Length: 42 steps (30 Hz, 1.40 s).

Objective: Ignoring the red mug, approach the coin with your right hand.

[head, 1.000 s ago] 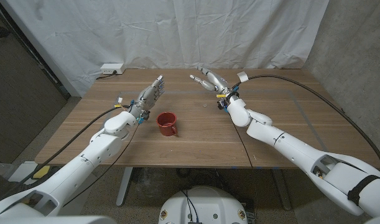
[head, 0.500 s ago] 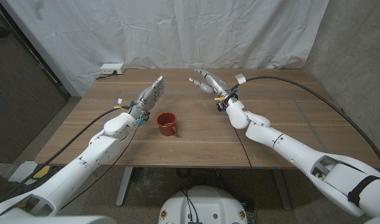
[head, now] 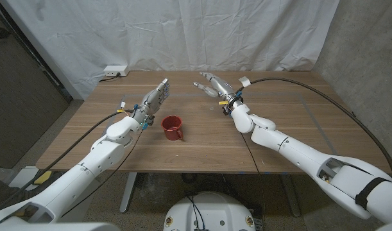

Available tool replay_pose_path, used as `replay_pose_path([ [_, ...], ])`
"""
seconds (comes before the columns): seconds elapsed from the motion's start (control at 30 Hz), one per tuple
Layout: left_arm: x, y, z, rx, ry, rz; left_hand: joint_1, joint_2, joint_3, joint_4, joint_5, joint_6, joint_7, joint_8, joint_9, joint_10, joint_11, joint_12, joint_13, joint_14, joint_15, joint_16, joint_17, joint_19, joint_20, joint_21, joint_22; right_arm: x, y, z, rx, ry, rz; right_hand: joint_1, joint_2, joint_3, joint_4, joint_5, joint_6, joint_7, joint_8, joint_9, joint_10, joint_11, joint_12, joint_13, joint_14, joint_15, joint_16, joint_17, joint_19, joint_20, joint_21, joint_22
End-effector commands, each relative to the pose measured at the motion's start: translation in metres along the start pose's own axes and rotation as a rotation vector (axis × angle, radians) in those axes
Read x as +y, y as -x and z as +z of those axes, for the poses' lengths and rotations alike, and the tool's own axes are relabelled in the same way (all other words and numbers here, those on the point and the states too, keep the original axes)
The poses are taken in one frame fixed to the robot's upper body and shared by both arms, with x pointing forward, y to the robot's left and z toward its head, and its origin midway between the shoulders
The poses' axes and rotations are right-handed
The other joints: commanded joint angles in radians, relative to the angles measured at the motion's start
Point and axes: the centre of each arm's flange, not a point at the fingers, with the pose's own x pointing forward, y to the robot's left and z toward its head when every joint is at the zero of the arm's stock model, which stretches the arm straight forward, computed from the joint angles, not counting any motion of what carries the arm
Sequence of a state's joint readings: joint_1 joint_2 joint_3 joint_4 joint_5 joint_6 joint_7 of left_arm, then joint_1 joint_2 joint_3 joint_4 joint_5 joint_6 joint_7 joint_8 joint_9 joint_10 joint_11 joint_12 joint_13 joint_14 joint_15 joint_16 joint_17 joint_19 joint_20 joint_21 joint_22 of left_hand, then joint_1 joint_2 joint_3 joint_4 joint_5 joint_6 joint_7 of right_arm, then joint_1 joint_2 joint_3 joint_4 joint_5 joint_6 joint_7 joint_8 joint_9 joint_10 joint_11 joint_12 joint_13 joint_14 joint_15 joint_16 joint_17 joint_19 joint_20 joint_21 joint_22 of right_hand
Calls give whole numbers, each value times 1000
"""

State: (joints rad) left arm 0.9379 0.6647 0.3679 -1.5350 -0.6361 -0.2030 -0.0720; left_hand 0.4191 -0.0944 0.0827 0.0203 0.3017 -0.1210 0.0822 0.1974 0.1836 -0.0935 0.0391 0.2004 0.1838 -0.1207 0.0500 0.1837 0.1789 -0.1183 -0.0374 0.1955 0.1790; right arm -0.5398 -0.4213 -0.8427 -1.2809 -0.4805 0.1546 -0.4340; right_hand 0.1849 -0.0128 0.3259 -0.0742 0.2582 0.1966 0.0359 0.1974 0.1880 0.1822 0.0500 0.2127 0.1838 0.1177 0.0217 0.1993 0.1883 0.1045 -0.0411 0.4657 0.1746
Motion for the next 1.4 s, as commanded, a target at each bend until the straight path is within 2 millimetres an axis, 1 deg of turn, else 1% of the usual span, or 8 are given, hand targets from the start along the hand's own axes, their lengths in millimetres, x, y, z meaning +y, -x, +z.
replay_pose_path([
  [0.03, -2, -3, 4, 2, -5, -3, 3, -2, -5, 1, -4, 5, -3, 4, 5, 0, 1, 4, 4, 5, 1, 7, 5, 2, -4, 8, 4, 6, -3, 0, 9, 78, 15, 6, 8, -1, -5, -6, 3, 0, 0, 3, 1, -4, 0, 2, 3, 0, -2, 3, 7, -22, -2, 2],
  [0.67, -5, 0, 5, -1, -6, 1, 2, -2, -10, 2, -4, 9, -3, 5, 5, 0, 2, 4, 4, 5, 0, 7, 5, 3, -5, 9, 5, 20, -8, 9, -12, 171, 91, 5, 10, -2, -6, -9, -3, -1, -2, 3, -2, -1, -1, 2, 0, 4, -4, 3, 7, -21, -10, 2],
  [1.27, -8, -2, 6, 2, -6, -7, 3, 1, -13, 3, -3, 11, -3, 4, 5, 1, 1, 4, 4, 7, 1, 7, 6, 4, -4, 9, 5, 33, -11, 6, 0, 201, 141, 4, 10, -3, -7, -11, -2, -2, -1, 3, -3, 1, -2, 2, -2, 3, -4, 4, 7, -19, -16, 3],
  [1.4, -8, -2, 7, 4, -10, -6, 3, 1, -14, 3, -3, 13, -3, 4, 5, 1, 3, 4, 4, 7, 1, 7, 6, 4, -5, 9, 5, 37, -11, 4, 14, 215, 146, 4, 11, -4, -7, -11, 0, -1, 0, 3, -9, -4, -4, 2, -5, 3, -5, 4, 6, -19, -19, 3],
])
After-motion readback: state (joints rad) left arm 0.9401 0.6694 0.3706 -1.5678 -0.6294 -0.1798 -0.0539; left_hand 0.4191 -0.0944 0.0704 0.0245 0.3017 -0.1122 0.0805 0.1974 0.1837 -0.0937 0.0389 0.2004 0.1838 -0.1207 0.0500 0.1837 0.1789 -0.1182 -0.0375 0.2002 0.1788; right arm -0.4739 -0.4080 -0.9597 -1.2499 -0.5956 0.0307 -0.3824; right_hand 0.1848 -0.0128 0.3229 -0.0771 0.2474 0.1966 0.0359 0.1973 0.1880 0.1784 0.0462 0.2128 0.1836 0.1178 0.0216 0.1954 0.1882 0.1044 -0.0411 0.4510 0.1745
